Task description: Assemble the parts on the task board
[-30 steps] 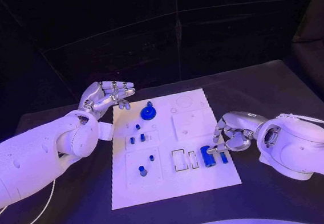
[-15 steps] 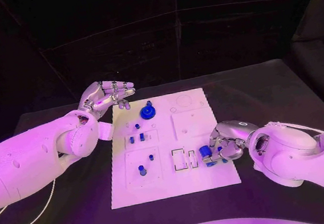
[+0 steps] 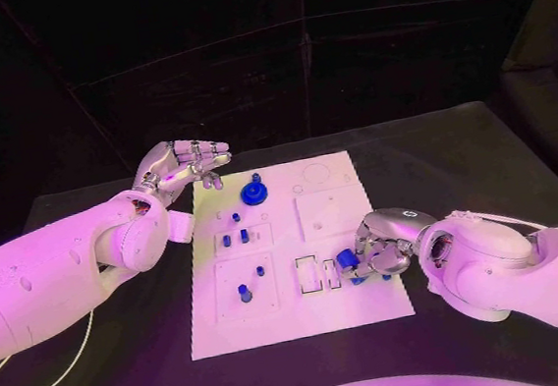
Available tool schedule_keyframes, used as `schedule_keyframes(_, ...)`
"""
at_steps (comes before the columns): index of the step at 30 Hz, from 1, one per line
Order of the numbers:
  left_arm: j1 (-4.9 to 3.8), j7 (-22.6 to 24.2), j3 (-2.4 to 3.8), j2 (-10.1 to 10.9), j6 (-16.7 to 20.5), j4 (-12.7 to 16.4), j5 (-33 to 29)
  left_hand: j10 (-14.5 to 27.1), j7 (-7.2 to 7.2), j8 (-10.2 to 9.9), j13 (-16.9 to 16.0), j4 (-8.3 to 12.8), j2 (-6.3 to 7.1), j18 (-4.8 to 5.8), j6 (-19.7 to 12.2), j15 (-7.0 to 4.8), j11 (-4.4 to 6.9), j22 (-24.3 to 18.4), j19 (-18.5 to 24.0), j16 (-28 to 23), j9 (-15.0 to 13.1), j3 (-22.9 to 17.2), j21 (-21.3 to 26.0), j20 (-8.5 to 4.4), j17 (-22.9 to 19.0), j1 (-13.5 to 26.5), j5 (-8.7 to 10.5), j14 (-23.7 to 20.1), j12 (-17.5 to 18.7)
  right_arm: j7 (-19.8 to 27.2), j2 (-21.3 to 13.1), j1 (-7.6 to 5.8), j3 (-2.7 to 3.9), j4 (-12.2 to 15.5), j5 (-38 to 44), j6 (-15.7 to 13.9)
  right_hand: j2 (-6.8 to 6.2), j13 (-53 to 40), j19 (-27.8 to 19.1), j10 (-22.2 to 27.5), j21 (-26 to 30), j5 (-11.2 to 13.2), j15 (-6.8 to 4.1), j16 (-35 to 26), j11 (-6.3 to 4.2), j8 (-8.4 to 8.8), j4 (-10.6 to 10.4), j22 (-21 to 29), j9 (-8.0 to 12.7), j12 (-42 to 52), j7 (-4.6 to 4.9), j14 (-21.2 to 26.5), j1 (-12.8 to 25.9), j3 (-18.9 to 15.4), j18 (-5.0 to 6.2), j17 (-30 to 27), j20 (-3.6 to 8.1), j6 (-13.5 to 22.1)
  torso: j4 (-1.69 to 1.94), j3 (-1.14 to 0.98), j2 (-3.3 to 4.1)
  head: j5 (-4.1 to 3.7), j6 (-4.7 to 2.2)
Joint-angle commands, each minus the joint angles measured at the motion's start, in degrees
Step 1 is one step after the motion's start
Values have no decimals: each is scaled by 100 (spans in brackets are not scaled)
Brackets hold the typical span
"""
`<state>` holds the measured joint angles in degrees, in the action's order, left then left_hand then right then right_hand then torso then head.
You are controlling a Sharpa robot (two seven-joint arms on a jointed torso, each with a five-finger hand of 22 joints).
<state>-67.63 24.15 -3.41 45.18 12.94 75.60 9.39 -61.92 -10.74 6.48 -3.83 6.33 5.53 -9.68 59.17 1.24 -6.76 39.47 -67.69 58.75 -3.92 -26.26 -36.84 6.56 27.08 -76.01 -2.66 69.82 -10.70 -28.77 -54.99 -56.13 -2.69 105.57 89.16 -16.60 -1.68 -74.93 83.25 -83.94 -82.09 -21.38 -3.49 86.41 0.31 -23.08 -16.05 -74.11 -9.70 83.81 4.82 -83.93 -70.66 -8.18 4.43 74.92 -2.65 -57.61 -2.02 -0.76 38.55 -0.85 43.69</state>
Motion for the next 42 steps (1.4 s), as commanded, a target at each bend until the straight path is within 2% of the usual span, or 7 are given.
schedule_keyframes(1, -6, 22, 4, 9, -66, 11, -20, 29, -4, 40, -3, 5, -57, -75, -35, 9, 10, -10, 27, -9, -2, 24, 19, 27, -5, 8, -15, -24, -20, -268, -19, 49, -41, -14, -101, -39, 111, -763, 30, -247, -26, -140, -47, 35, -46, 12, 14, -11, -1, -28, -46, -428, -150, 27, -113, 577, 28, -36, -3, -2, -4, 13, -5)
schedule_keyframes(4, -4, 22, 4, 16, -68, 13, -20, 29, -4, 40, -3, 5, -57, -75, -35, 9, 10, -10, 27, -9, -2, 24, 19, 27, -5, 8, -15, -24, -20, -230, -62, 52, -40, 65, -195, -262, 163, -791, 42, -264, -39, -308, -61, 41, -65, 10, 29, -35, -9, -12, -68, -432, -239, 35, -117, 600, 38, -107, 0, 0, -7, 17, -5)
schedule_keyframes(8, -3, 20, 4, 23, -74, 19, -20, 29, -4, 40, -3, 5, -57, -75, -35, 9, 10, -10, 27, -9, -2, 24, 19, 27, -5, 8, -15, -24, -20, -45, -146, 53, -39, 240, -447, -774, 178, -820, 57, -281, -56, -588, -80, 47, -84, 45, 19, -68, -6, 0, -87, -436, -304, 9, -124, 620, 58, -164, -1, 6, -8, 18, -14)
schedule_keyframes(12, -2, 17, 4, 22, -77, 20, -20, 29, -4, 40, -3, 5, -57, -75, -35, 9, 10, -10, 27, -9, -2, 24, 19, 27, -5, 8, -15, -24, -20, 160, -191, 52, -36, 385, -683, -1213, 189, -840, 68, -293, -66, -721, -89, 50, -95, 76, -5, -88, -2, 9, -99, -438, -316, -15, -128, 633, 68, -206, 7, 6, -6, 28, -20)
schedule_keyframes(16, -1, 15, 4, 22, -82, 23, -20, 29, -4, 40, -3, 5, -57, -75, -35, 9, 10, -10, 27, -9, -2, 24, 19, 27, -5, 8, -15, -24, -20, 246, -175, 51, -35, 460, -813, -1416, 191, -852, 73, -299, -73, -777, -93, 46, -98, 96, -16, -101, 2, 15, -101, -437, -314, -30, -130, 625, 73, -220, 11, 8, -1, 42, -24)
schedule_keyframes(21, -1, 14, 4, 22, -85, 24, -20, 29, -4, 40, -3, 5, -57, -75, -35, 9, 10, -10, 27, -9, -2, 24, 19, 27, -5, 8, -15, -24, -20, 176, -73, 50, -34, 441, -919, -1434, 145, -857, 76, -302, -74, -811, -92, 42, -94, 136, -47, -104, 8, 10, -95, -435, -239, -108, -131, 620, 74, -242, 5, 9, 2, 67, -41)
schedule_keyframes(42, -2, 6, 4, -4, -92, 18, -20, 29, -4, 40, -3, 5, -57, -75, -35, 9, 10, -10, 27, -9, -2, 24, 19, 27, -5, 8, -15, -24, -20, -305, 647, 48, -32, 87, -999, -782, 165, -842, 81, -297, -78, -637, -95, 27, -101, 223, -61, -118, 6, -33, -108, -430, 46, -302, -134, 599, 74, -325, -4, 4, 2, 141, 2)
